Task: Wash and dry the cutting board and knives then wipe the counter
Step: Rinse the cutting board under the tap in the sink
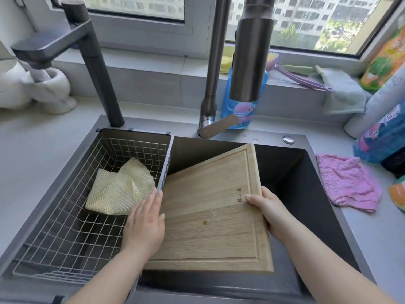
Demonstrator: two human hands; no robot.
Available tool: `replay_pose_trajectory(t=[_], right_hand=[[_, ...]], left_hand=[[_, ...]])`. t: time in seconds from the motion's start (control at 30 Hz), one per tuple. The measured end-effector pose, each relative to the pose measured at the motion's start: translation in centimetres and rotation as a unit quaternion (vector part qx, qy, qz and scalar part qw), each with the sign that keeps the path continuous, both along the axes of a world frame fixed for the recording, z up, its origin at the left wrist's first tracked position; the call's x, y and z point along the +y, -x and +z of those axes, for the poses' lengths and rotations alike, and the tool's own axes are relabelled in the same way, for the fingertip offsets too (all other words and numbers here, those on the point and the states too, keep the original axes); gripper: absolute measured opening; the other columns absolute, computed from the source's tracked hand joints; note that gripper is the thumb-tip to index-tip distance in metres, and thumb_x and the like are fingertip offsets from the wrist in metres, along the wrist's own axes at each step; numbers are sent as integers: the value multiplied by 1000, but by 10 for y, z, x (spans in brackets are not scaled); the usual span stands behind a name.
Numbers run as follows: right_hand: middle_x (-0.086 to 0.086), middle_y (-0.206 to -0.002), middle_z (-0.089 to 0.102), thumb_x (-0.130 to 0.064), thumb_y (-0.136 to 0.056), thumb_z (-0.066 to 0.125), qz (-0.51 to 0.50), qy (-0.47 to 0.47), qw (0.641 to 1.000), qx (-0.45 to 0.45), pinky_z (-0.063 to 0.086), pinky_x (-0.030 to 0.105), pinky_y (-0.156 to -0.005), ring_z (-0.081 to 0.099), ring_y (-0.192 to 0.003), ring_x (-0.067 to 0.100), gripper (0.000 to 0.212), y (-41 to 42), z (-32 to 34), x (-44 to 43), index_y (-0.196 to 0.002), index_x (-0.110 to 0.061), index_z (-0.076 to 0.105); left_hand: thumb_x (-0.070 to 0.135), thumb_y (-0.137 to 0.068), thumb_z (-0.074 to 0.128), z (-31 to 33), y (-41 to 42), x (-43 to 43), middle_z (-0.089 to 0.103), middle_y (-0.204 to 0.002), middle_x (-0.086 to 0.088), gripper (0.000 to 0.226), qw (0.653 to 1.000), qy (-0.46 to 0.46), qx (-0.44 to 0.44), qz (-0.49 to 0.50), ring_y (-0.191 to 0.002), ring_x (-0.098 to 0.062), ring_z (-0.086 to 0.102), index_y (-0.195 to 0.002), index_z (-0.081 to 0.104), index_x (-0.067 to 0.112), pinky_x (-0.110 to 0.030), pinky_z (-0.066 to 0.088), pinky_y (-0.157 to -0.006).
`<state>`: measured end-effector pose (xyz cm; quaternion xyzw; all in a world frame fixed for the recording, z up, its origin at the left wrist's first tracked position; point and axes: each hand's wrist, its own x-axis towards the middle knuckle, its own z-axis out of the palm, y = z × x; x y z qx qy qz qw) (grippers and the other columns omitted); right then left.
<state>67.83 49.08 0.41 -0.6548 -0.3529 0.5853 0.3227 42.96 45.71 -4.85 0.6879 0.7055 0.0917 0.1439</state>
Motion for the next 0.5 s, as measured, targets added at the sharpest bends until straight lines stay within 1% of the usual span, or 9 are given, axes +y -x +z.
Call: replay_pose_trajectory(t=[0.17, 0.27, 0.33, 0.4, 0.5], right_hand=[[12, -114, 62, -11, -91, 50, 5, 21, 1000, 14, 49, 43, -92, 59, -105, 29, 27, -7, -16, 2, -119, -10, 50], [8, -102, 65, -10, -93, 49, 0, 47, 999, 17, 52, 36, -81, 62, -93, 24, 12, -20, -27, 1, -102, -13, 56], [6, -96, 66, -10, -93, 49, -9, 71, 997, 2, 52, 33, -74, 62, -88, 21, 10, -30, -38, 1, -95, -14, 58], [7, -95, 66, -11, -93, 50, -23, 98, 995, -19, 52, 33, -76, 62, -89, 23, 10, -40, -53, 1, -98, -10, 59], [8, -97, 65, -17, -93, 52, -22, 138, 987, -74, 50, 40, -87, 61, -96, 27, 17, -50, -73, 4, -105, -7, 57]], left_hand=[[35, -79, 7, -3, 1, -1, 5, -156, 2, 71, 1000, -9, -12, 3, -144, -12, 7, -147, 7, 16, -20, -5, -106], [35, -79, 10, -4, 1, -2, 7, -156, 1, 71, 999, -19, -24, 8, -143, -12, 9, -147, 10, 15, -21, -5, -106], [35, -79, 9, -4, 1, -2, 4, -155, 4, 71, 999, -20, -29, 9, -140, -5, 3, -147, 7, 17, -21, -6, -106], [35, -79, 9, -5, 1, -2, -1, -152, 8, 70, 999, -23, -33, 10, -132, 2, -3, -147, 6, 18, -20, -7, -106], [37, -79, 7, -8, 2, 0, -3, -145, 13, 69, 999, -34, -39, 12, -133, 2, 0, -147, 9, 19, -20, -5, -106]])
